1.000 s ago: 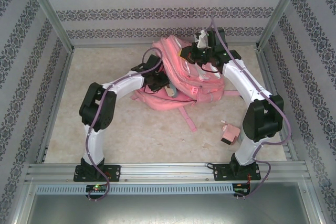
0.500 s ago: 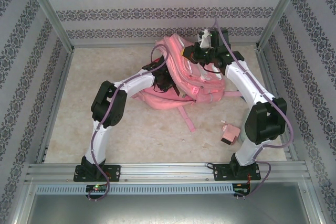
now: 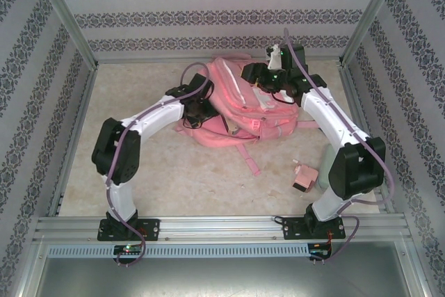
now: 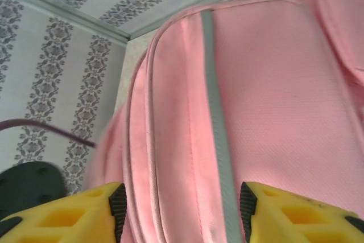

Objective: Pack the student bag
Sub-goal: Place the loose stationery in the student bag, then move the loose stationery to the center of the table.

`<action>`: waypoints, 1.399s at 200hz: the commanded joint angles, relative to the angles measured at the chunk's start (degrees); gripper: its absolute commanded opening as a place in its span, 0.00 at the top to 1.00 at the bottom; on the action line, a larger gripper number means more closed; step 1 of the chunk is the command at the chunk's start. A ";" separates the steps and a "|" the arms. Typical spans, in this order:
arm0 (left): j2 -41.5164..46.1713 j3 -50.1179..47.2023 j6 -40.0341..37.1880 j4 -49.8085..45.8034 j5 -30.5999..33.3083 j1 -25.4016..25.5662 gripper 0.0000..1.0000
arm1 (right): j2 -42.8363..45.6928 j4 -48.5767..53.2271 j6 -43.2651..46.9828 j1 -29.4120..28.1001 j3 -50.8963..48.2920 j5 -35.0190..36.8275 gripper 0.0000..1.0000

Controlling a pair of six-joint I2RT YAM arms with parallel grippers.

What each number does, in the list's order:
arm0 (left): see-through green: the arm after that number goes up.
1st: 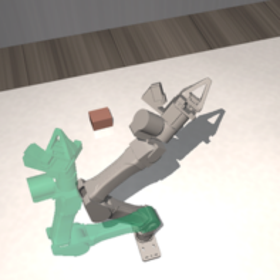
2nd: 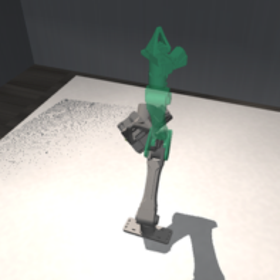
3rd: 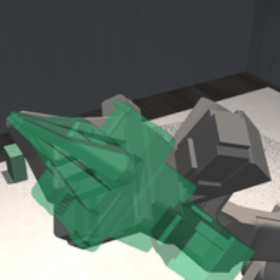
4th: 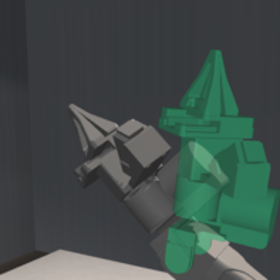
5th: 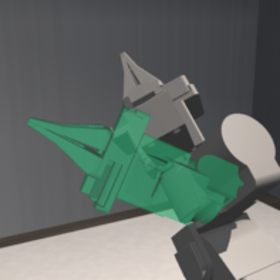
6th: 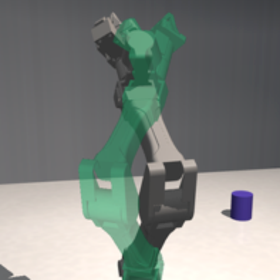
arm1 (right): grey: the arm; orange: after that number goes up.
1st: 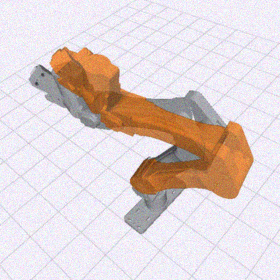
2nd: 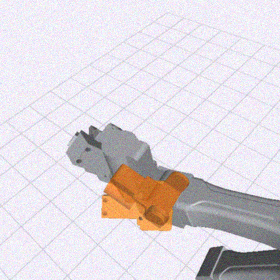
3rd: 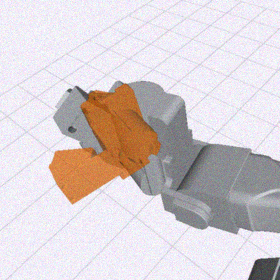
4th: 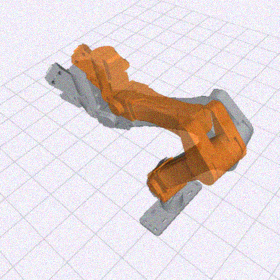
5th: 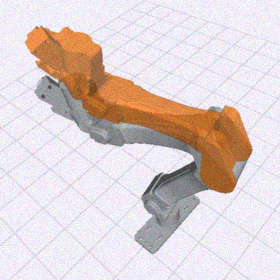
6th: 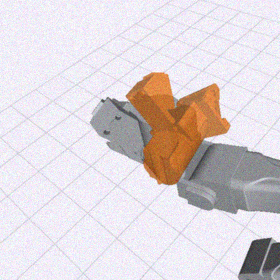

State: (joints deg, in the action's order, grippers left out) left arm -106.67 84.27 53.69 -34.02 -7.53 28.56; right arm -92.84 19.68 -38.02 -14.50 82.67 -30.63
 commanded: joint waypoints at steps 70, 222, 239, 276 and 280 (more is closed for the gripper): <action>12.44 -9.26 -11.97 -8.32 8.14 -5.72 0.28 | 18.17 17.09 1.47 6.74 -19.74 24.09 0.04; 24.32 -8.27 -18.11 -6.80 10.98 -5.97 0.00 | 37.32 32.45 -11.72 12.74 -47.20 33.27 0.02; 25.26 -9.15 -17.83 -5.84 10.76 -5.93 0.00 | 35.92 28.91 -11.95 12.75 -49.69 27.85 0.02; 26.99 -10.94 -17.71 -4.46 10.96 -5.90 0.00 | 33.88 19.48 -14.14 8.47 -51.22 18.23 0.02; 27.12 -11.09 -17.62 -4.34 10.94 -5.92 0.00 | 33.74 18.61 -14.65 7.44 -51.13 17.98 0.02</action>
State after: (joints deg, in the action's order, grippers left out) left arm -81.47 74.85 35.99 -40.12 3.09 22.76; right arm -58.61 45.58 -49.50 -3.49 31.68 -6.04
